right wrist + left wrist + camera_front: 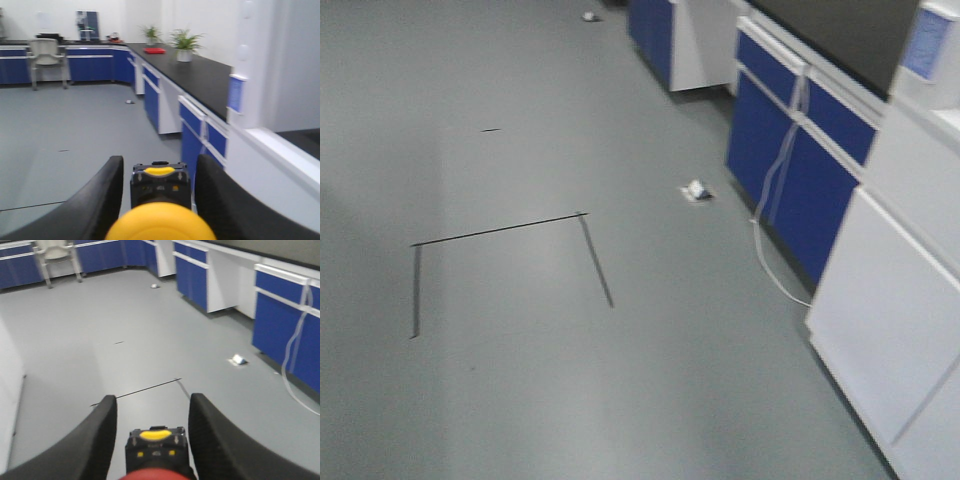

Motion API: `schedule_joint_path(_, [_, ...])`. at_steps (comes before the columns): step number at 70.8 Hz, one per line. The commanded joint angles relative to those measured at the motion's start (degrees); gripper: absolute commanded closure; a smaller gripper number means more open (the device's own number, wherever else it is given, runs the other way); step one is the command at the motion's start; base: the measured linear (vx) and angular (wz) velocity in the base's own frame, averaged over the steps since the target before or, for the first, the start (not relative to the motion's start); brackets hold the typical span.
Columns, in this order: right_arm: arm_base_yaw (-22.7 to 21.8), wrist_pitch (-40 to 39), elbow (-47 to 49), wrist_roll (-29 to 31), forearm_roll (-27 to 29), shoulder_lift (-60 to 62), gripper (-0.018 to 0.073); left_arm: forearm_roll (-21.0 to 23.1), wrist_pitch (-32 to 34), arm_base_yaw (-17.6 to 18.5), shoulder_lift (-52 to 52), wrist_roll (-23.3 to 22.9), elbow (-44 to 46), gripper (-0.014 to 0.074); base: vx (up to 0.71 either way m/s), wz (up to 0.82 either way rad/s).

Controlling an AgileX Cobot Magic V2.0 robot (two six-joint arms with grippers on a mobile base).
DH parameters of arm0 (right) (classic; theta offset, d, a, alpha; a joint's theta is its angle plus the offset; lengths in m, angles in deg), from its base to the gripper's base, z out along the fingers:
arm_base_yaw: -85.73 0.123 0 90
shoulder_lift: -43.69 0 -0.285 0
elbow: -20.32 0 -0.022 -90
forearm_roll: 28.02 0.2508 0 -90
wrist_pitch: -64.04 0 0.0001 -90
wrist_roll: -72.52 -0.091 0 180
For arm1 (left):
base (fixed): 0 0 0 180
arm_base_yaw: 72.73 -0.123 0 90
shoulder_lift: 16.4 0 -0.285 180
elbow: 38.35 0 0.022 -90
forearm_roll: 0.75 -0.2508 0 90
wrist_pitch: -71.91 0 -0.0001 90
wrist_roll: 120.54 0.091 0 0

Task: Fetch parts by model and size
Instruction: 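Drive the base away from the bench holding both buttons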

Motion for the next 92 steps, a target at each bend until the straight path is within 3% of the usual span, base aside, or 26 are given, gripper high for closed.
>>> schedule_joint_path(1, [-0.18, -4.63, 1.42, 0.00, -0.38, -0.78, 0.0565, 0.47, 4.89, 0.42, 0.67, 0.03, 1.53, 0.0601, -0.06, 0.63])
schedule_joint_path(52, [-0.18, -4.63, 1.42, 0.00, -0.38, -0.78, 0.0565, 0.47, 4.89, 0.42, 0.67, 0.03, 1.53, 0.0601, 0.05, 0.30])
schedule_joint_path(92, [-0.18, -4.63, 1.42, 0.00, -0.38, -0.78, 0.0565, 0.47, 4.89, 0.42, 0.67, 0.03, 1.53, 0.0601, 0.29, 0.06])
